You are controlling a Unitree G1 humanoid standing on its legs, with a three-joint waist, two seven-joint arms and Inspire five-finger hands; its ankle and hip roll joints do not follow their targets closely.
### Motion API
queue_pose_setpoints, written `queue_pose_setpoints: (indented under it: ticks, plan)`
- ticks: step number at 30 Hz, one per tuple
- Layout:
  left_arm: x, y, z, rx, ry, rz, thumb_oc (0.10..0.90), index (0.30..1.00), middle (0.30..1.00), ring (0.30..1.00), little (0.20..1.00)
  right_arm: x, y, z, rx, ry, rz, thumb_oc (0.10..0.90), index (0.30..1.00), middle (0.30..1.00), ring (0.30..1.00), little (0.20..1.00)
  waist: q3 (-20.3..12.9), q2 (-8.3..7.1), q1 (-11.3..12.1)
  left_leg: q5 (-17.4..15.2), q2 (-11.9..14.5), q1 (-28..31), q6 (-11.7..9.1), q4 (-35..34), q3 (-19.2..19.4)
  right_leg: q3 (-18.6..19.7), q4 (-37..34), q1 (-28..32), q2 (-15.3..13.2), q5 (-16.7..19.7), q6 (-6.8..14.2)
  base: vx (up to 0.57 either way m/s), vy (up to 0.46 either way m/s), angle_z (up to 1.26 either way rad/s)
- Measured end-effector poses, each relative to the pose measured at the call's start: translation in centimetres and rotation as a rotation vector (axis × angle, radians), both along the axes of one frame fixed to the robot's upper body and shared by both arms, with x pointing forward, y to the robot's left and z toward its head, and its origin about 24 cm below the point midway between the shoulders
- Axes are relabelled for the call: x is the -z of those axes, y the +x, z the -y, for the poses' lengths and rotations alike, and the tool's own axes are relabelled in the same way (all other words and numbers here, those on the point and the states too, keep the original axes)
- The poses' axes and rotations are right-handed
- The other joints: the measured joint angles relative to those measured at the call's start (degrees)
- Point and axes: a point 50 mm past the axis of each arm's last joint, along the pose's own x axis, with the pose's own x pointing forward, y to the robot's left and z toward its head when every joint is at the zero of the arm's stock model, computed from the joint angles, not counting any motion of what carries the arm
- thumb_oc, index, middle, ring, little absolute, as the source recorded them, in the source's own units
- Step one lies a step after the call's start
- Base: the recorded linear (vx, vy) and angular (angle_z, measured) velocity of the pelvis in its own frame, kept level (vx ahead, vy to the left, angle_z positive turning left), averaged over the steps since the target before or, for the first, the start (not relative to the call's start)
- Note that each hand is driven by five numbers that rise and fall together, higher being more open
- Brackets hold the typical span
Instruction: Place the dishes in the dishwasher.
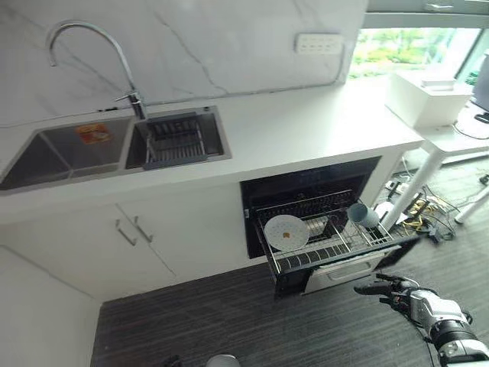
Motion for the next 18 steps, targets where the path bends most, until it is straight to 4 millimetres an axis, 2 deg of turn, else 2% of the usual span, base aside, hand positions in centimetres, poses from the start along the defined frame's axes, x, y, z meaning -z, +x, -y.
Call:
queue_pose_setpoints:
  ticks: [2, 6, 10, 14, 17, 18]
  plan:
    - [-0.2, 0.2, -0.7, 0.029, 0.015, -0.015, 0.8, 0.9, 0.9, 0.9, 0.9, -0.2, 0.7, 0.1, 0.025, -0.002, -0.048, 0.8, 0.9, 0.9, 0.9, 0.9, -0.08, -0.06, 0.34, 0.12, -0.13, -0.5, -0.09, 0.11, -1.01, -1.01, -0.06, 0.06, -0.1, -0.14, -0.01, 0.01, 0.002, 0.23]
    - [-0.4, 0.5, -1.2, 0.038, 0.03, -0.016, 0.8, 0.9, 0.9, 0.9, 0.9, -1.3, 2.2, 0.2, 0.049, 0.005, -0.027, 0.8, 0.9, 0.9, 0.9, 0.9, 0.07, 0.35, 2.2, 0.27, -1.01, -0.39, 0.1, 0.01, -1.95, -2.0, -0.14, 1.02, -0.79, -0.31, 0.14, 0.01, 0.019, 0.18]
    - [-0.7, 1.6, -1.1, 0.081, 0.031, 0.006, 0.8, 0.9, 0.9, 0.9, 0.9, -1.4, 1.7, 1.4, 0.109, -0.013, -0.086, 0.8, 0.9, 0.9, 0.9, 0.9, 0.21, 0.65, 3.8, 0.21, -1.96, -0.44, 0.28, -0.02, -3.12, -3.56, -0.45, 2.22, -1.43, -0.37, 0.21, 0.04, 0.049, 0.18]
    - [-0.7, 1.5, -0.9, 0.092, 0.026, -0.003, 0.8, 0.9, 0.9, 0.9, 0.9, -1.8, 1.0, 2.6, 0.142, -0.045, -0.117, 0.8, 0.9, 0.9, 0.9, 0.9, 1.14, 0.68, 4.88, 0.19, -3.08, -0.47, 0.42, 0.13, -4.3, -4.98, -0.75, 3.61, -2.46, -0.8, 1.01, 0.05, 0.062, 0.21]
    - [-0.8, 2.5, -0.5, 0.118, 0.027, 0.023, 0.8, 0.9, 0.9, 0.9, 0.9, -3.4, 0.6, 5.0, 0.192, -0.09, -0.128, 0.8, 0.9, 0.9, 0.9, 0.9, 3.92, 1.24, 5.33, 0.64, -4.35, -1.45, 0.92, 0.51, -6.7, -7.6, -0.99, 4.89, -3.39, -0.73, 1.5, 0.04, 0.091, 0.38]
    - [-0.8, 2.6, -0.5, 0.117, 0.031, 0.024, 0.8, 0.9, 0.9, 0.9, 0.9, -3.6, 0.3, 5.5, 0.2, -0.107, -0.135, 0.8, 0.9, 0.9, 0.9, 0.9, 4.53, 1.27, 6.16, 0.64, -4.81, -1.56, 0.95, 0.53, -6.93, -7.75, -0.98, 5.02, -3.79, -0.8, 1.68, 0.05, 0.095, 0.23]
